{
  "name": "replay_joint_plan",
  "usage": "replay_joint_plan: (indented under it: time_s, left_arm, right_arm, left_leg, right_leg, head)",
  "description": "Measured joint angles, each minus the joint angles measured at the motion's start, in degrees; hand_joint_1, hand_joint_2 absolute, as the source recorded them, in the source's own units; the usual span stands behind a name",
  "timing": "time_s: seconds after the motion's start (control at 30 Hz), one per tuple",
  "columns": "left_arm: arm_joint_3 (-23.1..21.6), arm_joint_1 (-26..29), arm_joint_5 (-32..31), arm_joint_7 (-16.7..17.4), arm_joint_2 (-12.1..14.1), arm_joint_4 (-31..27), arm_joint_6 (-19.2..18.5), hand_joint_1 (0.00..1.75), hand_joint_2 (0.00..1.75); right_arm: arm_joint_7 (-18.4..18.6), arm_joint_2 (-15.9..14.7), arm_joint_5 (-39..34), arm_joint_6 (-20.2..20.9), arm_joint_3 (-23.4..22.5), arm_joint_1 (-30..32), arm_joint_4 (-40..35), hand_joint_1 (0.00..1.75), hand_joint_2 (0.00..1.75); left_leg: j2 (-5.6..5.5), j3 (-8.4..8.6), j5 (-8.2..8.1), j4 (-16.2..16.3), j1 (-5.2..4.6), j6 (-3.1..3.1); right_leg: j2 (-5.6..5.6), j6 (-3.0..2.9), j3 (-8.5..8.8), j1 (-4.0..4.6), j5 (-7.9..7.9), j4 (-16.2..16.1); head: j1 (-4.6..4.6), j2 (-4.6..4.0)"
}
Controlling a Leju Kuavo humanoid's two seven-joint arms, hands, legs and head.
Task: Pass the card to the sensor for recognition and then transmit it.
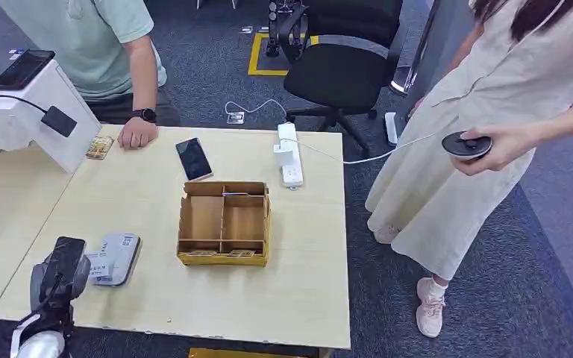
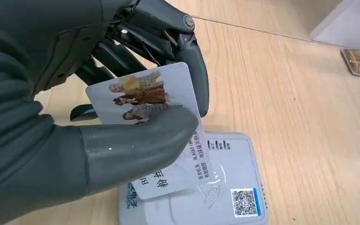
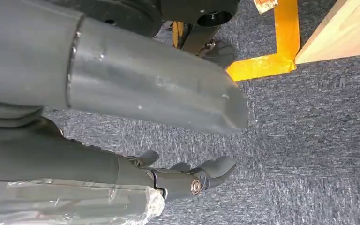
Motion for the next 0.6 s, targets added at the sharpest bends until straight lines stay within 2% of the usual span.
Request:
replay_joint_plan:
  time_s: [0.17, 0.6]
  left_arm:
    - [-0.02, 0.21, -0.44, 0.77, -0.63, 0.00, -1.95, 1.75, 1.75]
    - [-0.57, -1.22, -0.94, 0.74, -2.27, 0.07, -2.32, 1.75, 1.75]
  right_arm:
    - [-0.09, 0.00, 0.02, 0.04, 0.00, -0.04, 0.00, 0.00, 0.00]
    - [-0.09, 0.00, -0.11, 0.02, 0.00, -0.31, 0.00, 0.00, 0.00]
  left_leg:
    - [0.00, 0.01, 0.00, 0.00, 0.00, 0.00]
    - [0.01, 0.03, 0.00, 0.01, 0.00, 0.00]
  right_leg:
    - [0.00, 0.00, 0.00, 0.00, 0.00, 0.00]
    - [0.01, 0.00, -0.02, 0.00, 0.00, 0.00]
  head:
    - [0.02, -0.02]
    - [0.02, -0.02]
